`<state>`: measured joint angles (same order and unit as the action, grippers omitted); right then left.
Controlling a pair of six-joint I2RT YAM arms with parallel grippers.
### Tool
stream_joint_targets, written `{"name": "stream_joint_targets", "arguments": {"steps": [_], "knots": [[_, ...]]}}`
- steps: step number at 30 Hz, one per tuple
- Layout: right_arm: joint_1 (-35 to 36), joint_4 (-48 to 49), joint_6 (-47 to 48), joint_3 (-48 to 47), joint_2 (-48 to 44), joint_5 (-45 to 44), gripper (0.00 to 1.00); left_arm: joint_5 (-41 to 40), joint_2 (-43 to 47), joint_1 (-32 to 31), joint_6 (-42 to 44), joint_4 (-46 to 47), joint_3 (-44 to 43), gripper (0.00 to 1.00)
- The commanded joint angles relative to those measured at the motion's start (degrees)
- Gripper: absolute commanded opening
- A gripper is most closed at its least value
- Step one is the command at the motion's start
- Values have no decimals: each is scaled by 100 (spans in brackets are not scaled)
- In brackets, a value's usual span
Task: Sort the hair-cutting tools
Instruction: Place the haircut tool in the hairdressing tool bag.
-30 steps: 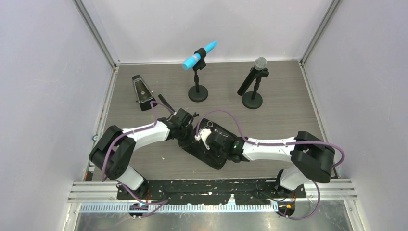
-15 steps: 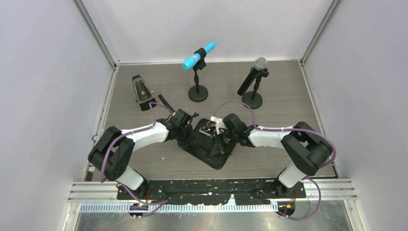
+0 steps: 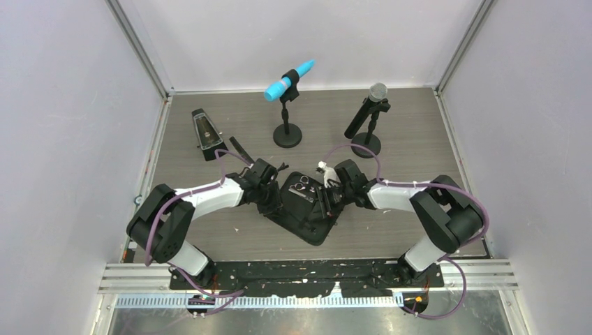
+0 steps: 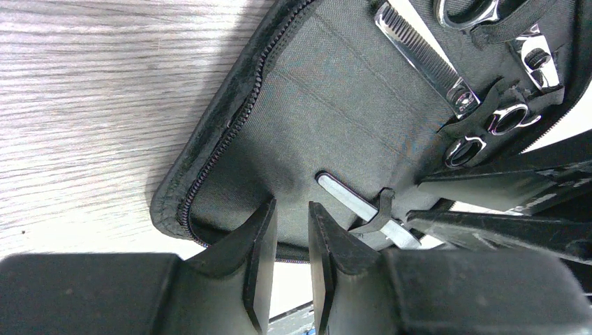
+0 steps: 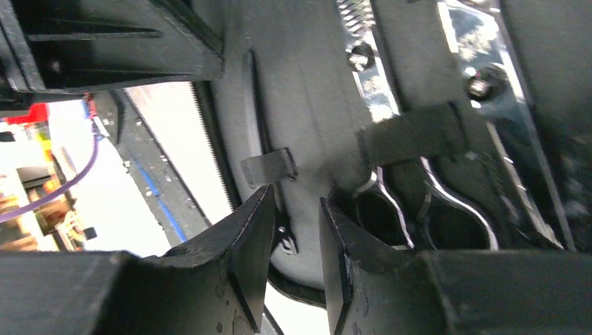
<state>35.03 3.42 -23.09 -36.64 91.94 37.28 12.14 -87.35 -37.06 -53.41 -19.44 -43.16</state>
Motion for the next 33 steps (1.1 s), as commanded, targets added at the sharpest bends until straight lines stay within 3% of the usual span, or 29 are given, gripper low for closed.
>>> {"name": "stream_joint_targets", "arguments": {"steps": [1, 6, 13, 21, 27, 29, 33], "knots": [[-13, -960, 471, 158, -472, -1281, 40, -177, -43, 0, 85, -288, 220, 26], [518, -1058, 877, 220, -1569, -1764, 44, -177, -45, 2, 94, -288, 194, 26], [1302, 263, 955, 1105, -2423, -2203, 47, -186, -19, 5, 102, -297, 189, 26], [2117, 1863, 960, 1924, -2304, -3298, 51, -177, 40, 0, 120, -290, 208, 25], [2260, 2682, 903, 2096, -1627, -3944, 51, -177, 93, -3, 96, -258, 270, 26], [2285, 2813, 779, 2098, -1409, -3928, 48, -178, 119, 2, 73, -238, 289, 25], [2285, 2708, 212, 2115, -1355, -3820, 31, -203, 177, 1, 3, -233, 331, 25]]}}
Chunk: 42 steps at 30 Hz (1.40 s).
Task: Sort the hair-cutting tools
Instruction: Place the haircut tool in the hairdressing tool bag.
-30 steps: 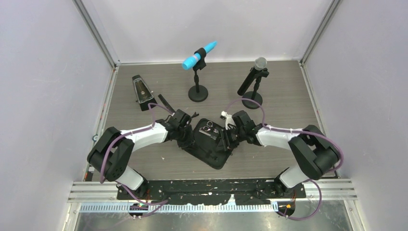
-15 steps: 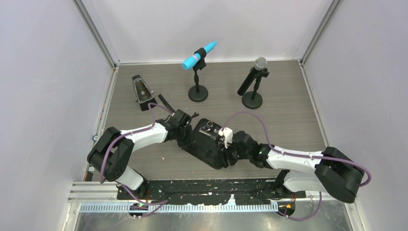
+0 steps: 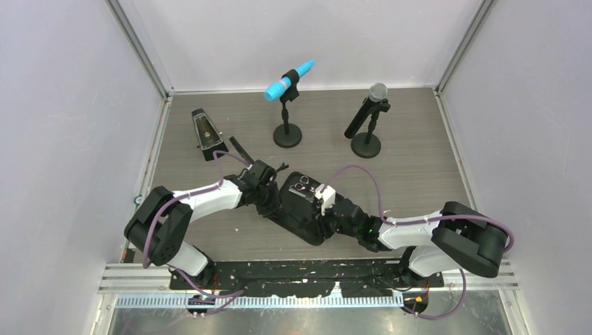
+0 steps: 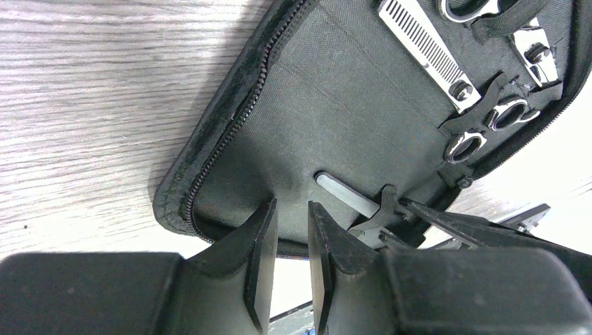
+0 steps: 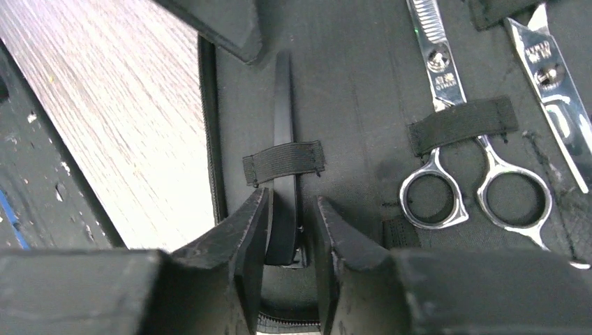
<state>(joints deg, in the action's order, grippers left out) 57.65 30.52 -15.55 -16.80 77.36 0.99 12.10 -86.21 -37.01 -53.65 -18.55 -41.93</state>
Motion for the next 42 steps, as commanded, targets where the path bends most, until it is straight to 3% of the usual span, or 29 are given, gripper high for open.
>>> {"name": "stream_joint_targets", "arguments": {"steps": [1, 6, 11, 14, 18, 23, 27, 31, 35, 37, 42], "knots": [[11, -156, -680, 127, -26, -189, 27, -199, 77, -7, 2, -317, 209, 25], [-248, -458, -1656, 341, -985, 319, 12, -160, 32, -5, -48, -278, 161, 25], [-1108, -633, -2597, 629, -1469, 1010, 6, -120, 24, 0, -76, -212, 161, 25], [-1914, -174, -3131, 700, -1022, 1889, 5, -116, 51, 0, -83, -190, 183, 25], [-2154, 817, -4007, 623, 186, 2896, 5, -96, 52, -6, -110, -113, 247, 25], [-2166, 2808, -4994, 861, 1741, 3109, 5, -84, 115, -11, -145, -12, 370, 25], [-2160, 3521, -4902, 1012, 1886, 3123, 11, -109, 211, -16, -139, -4, 382, 25], [-2157, 2116, -4057, 806, 931, 2857, 23, -127, 228, -21, -120, -16, 384, 25], [-2142, -788, -2680, 324, -526, 2023, 37, -194, 301, -23, -111, -46, 429, 25], [-2103, -1641, -2055, 152, -1131, 1638, 42, -246, 336, -17, -101, -65, 433, 25], [-1459, -2628, -1177, -18, -2084, 834, 47, -358, 271, -24, -16, -256, 286, 25]]}}
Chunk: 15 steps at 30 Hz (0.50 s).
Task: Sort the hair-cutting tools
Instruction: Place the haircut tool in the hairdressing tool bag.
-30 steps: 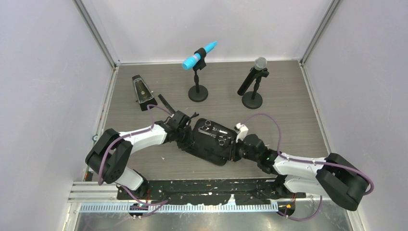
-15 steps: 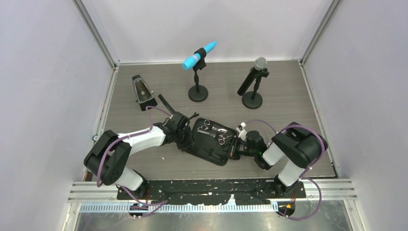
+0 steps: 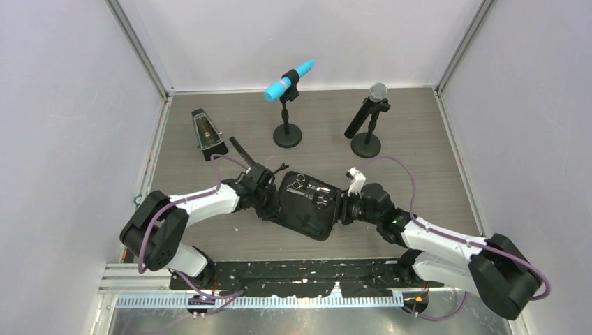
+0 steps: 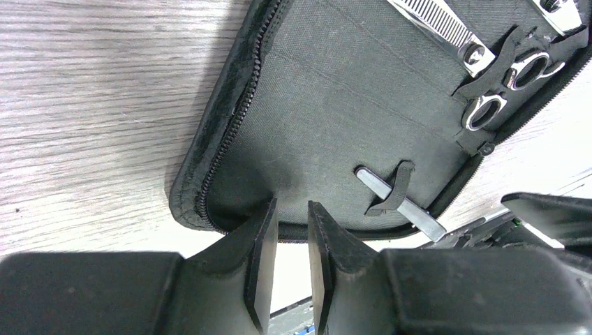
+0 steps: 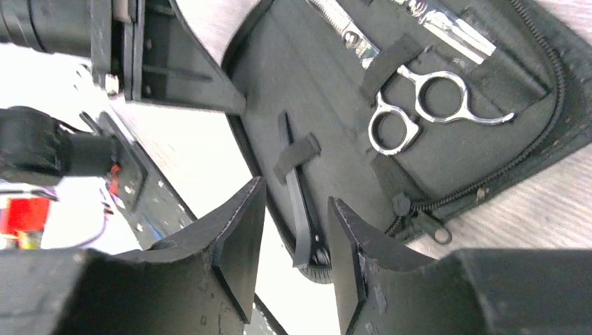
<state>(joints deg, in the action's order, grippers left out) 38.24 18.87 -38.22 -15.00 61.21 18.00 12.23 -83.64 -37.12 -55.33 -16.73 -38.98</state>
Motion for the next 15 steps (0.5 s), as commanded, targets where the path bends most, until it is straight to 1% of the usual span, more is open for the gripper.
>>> {"name": "stream_joint_targets", "arguments": {"steps": [1, 2, 3, 4, 6, 11, 15], "knots": [[610, -1685, 1209, -232, -548, -1209, 47, -382, 9, -14, 162, -451, -25, 25], [873, -1764, 1259, -295, -669, -1555, 48, -398, 16, -14, 163, -468, -34, 25], [994, -2019, 1340, -338, -719, -1669, 48, -416, 23, -10, 167, -483, -39, 25], [1221, -2111, 1368, -420, -778, -2073, 48, -435, 35, -10, 171, -499, -39, 25], [1465, -2290, 1422, -529, -776, -2366, 47, -456, 51, -11, 184, -527, -52, 25], [1940, -2315, 1567, -788, -347, -2475, 46, -494, 37, -7, 216, -568, -92, 25], [2146, -2310, 1648, -990, -49, -2633, 43, -515, 30, -11, 224, -599, -110, 25]]}}
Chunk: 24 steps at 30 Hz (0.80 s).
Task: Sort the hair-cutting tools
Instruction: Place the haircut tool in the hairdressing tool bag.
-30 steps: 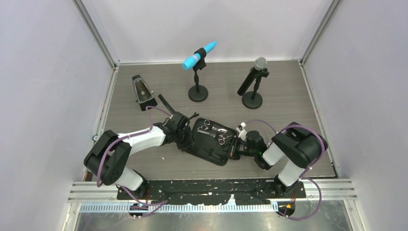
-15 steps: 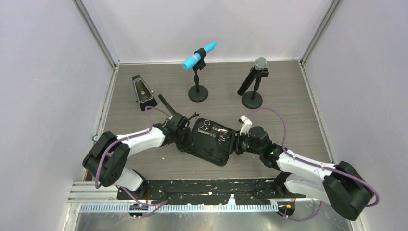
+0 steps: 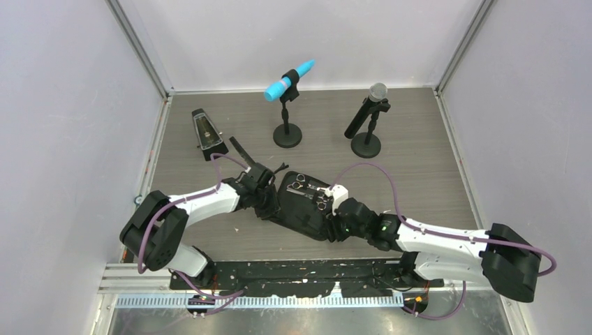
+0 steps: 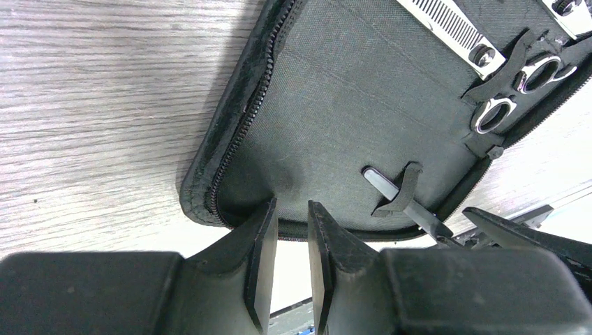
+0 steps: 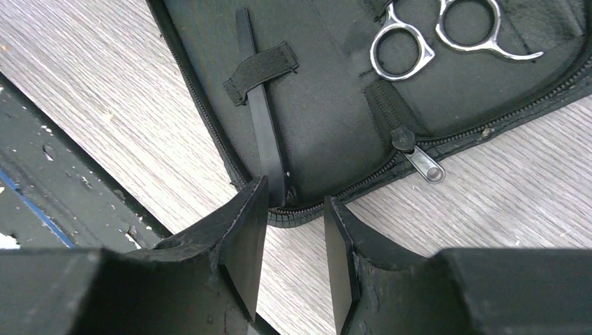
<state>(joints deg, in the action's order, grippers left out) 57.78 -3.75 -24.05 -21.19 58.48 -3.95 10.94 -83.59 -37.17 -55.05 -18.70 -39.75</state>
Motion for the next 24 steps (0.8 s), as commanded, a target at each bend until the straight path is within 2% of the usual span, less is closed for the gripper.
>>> {"name": "stream_joint_targets", "arguments": {"steps": [1, 21, 24], "knots": [[213, -41, 280, -400, 251, -455, 43, -401, 47, -9, 200, -410, -41, 25], [313, -373, 659, -921, 1193, 15, 40, -558, -122, 4, 393, -723, -385, 25], [306, -541, 874, -1075, 1336, -29, 37, -569, -176, 3, 453, -819, -460, 25]]}}
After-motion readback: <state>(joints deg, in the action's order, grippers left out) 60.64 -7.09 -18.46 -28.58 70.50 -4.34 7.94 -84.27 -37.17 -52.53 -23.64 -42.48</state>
